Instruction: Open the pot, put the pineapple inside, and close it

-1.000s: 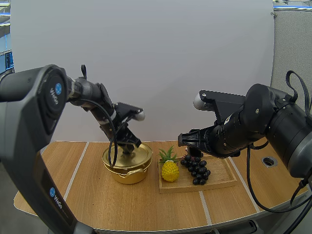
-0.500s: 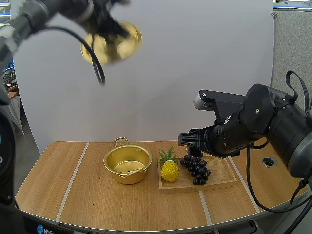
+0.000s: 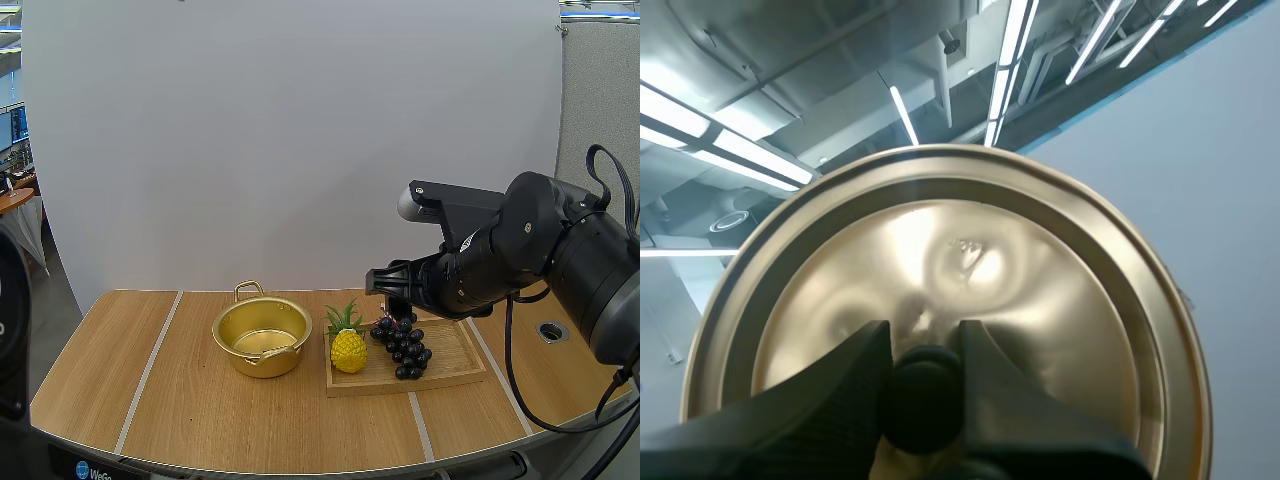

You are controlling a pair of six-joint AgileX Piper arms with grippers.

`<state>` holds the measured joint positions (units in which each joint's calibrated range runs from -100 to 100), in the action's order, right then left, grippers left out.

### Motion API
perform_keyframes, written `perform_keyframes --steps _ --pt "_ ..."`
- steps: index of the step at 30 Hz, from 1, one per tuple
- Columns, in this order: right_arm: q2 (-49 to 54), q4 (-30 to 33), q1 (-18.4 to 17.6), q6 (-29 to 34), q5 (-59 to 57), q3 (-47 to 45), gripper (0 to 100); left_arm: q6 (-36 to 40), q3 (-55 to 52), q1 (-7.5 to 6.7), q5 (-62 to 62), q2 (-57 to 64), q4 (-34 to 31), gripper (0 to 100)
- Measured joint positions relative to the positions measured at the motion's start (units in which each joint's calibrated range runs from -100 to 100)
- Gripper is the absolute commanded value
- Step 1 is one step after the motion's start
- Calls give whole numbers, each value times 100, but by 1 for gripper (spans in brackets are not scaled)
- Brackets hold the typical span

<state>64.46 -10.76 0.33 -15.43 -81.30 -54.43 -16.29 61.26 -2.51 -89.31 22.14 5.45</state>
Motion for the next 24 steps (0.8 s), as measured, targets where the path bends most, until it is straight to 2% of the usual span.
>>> perform_keyframes --steps 5,11,16,24 --pt "0 -91 0 -27 172 0 100 57 186 0 76 -111 -24 0" --pt "-188 -1033 0 -771 359 0 100 76 185 0 327 -236 -90 0" --pt "-999 -1757 -7 -1349 375 59 100 87 185 0 400 -239 -90 0" --pt "-2209 -1911 -141 -1551 505 486 100 87 185 0 400 -239 -98 0"
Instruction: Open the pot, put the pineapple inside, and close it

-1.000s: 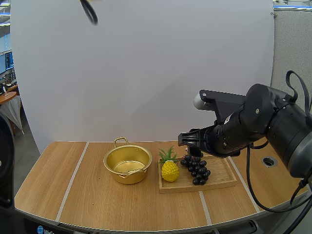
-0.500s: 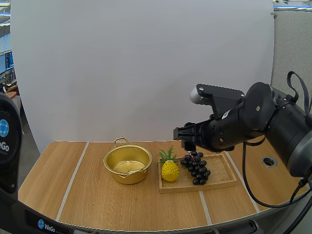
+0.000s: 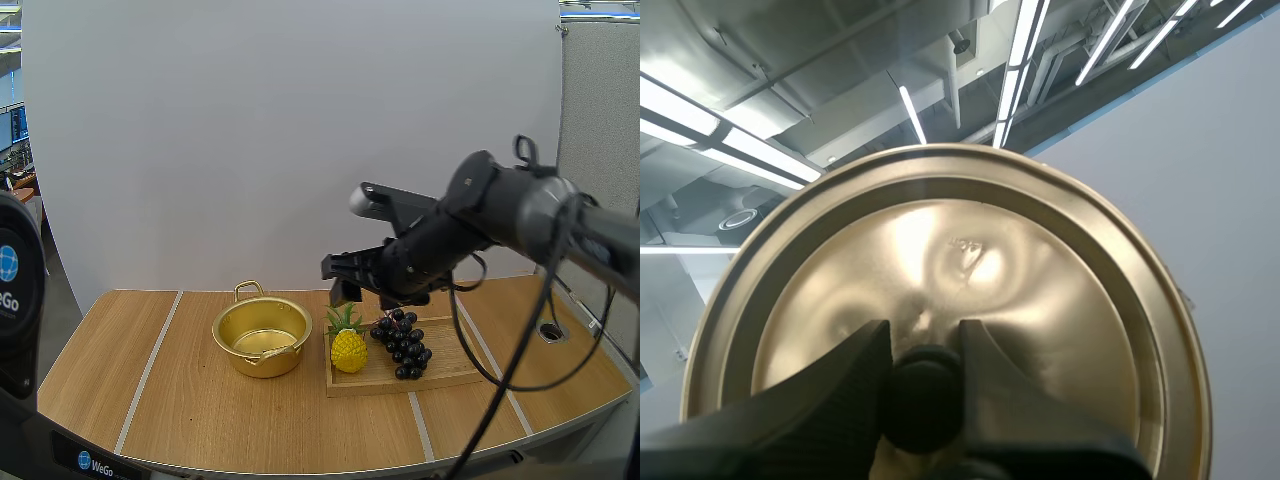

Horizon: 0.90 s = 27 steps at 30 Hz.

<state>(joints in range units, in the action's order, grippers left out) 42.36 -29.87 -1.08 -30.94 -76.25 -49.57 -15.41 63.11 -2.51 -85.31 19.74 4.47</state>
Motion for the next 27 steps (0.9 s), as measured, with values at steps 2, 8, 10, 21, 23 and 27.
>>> perform_keyframes --steps 2,8,10,21,23,27 --pt "-257 -4 -105 -11 102 169 100 0 0 0 0 0 0 0" --pt "-1103 999 -592 695 673 462 100 0 0 0 0 0 0 0" --pt "-1319 1330 -654 937 765 462 100 0 0 0 0 0 0 0" --pt "-2459 1702 -684 1381 1278 531 100 8 0 0 0 0 0 0" --pt "-2492 1702 -684 1382 1299 552 100 8 0 0 0 0 0 0" --pt "-2590 1702 -684 1403 1332 598 100 8 0 0 0 0 0 0"
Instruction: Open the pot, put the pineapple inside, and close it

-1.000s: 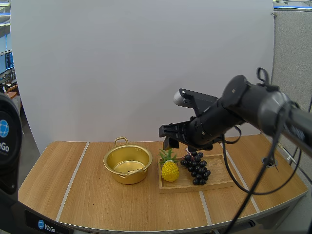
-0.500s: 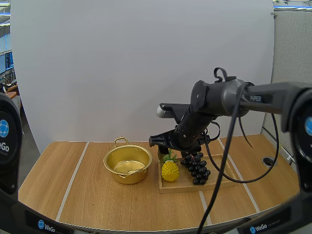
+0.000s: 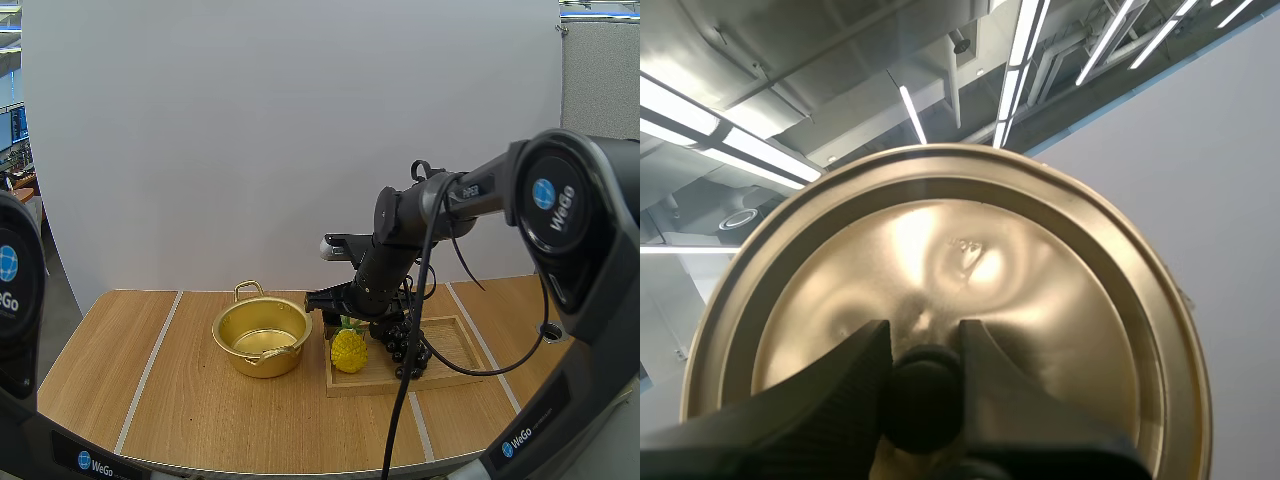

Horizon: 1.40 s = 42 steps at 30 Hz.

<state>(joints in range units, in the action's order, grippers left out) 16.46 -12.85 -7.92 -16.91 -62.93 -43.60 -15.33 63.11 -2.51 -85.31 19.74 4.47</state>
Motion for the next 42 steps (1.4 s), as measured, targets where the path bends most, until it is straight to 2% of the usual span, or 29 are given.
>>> perform_keyframes --steps 10,13,19,33,42 --pt "-907 -22 0 118 467 234 100 0 0 0 0 0 0 0" --pt "-970 -35 0 191 489 234 100 0 0 0 0 0 0 0" --pt "-996 -121 0 806 553 234 100 0 0 0 0 0 0 0" --pt "-1012 -137 0 1032 955 246 100 0 0 0 0 0 0 0" --pt "-1436 -125 0 1042 1087 246 100 0 0 0 0 0 0 0"
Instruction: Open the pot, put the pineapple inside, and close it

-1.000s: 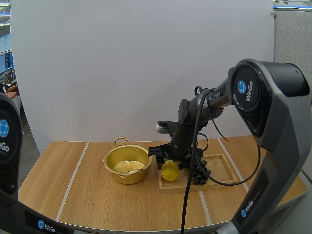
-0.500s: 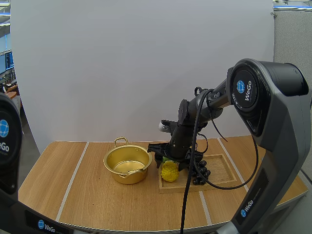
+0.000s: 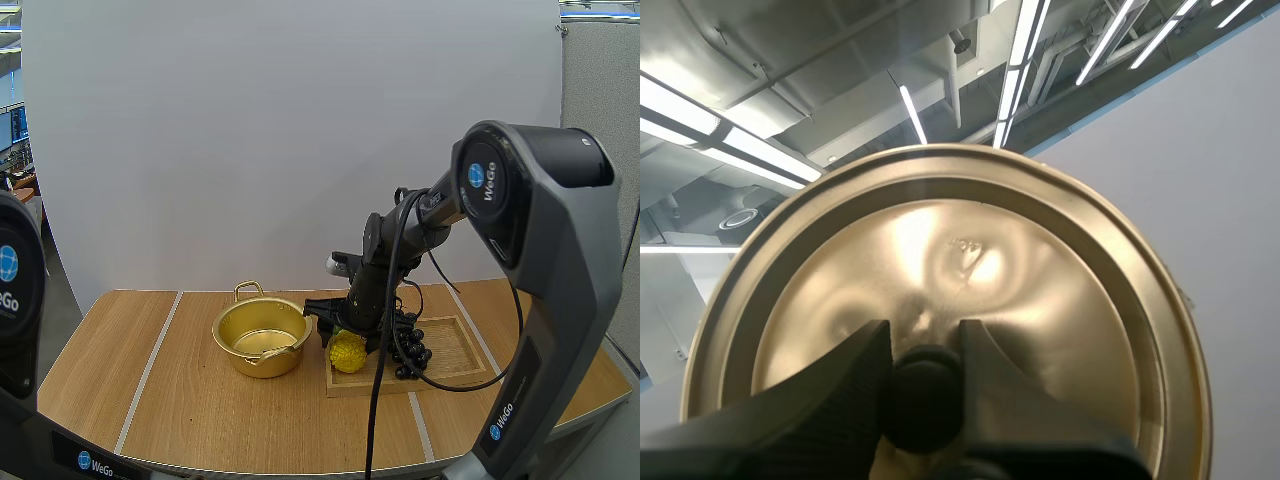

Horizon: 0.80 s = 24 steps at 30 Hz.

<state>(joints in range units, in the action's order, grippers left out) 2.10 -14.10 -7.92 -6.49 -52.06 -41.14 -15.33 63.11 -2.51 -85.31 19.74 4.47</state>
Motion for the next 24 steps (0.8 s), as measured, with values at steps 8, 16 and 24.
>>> perform_keyframes --steps 8,16,24 --pt "-11 76 0 0 60 0 100 0 0 0 0 0 0 0" --pt "-11 76 0 0 60 0 0 0 0 0 0 0 0 0" --pt "117 76 0 -226 39 28 0 0 0 0 0 0 0 0"
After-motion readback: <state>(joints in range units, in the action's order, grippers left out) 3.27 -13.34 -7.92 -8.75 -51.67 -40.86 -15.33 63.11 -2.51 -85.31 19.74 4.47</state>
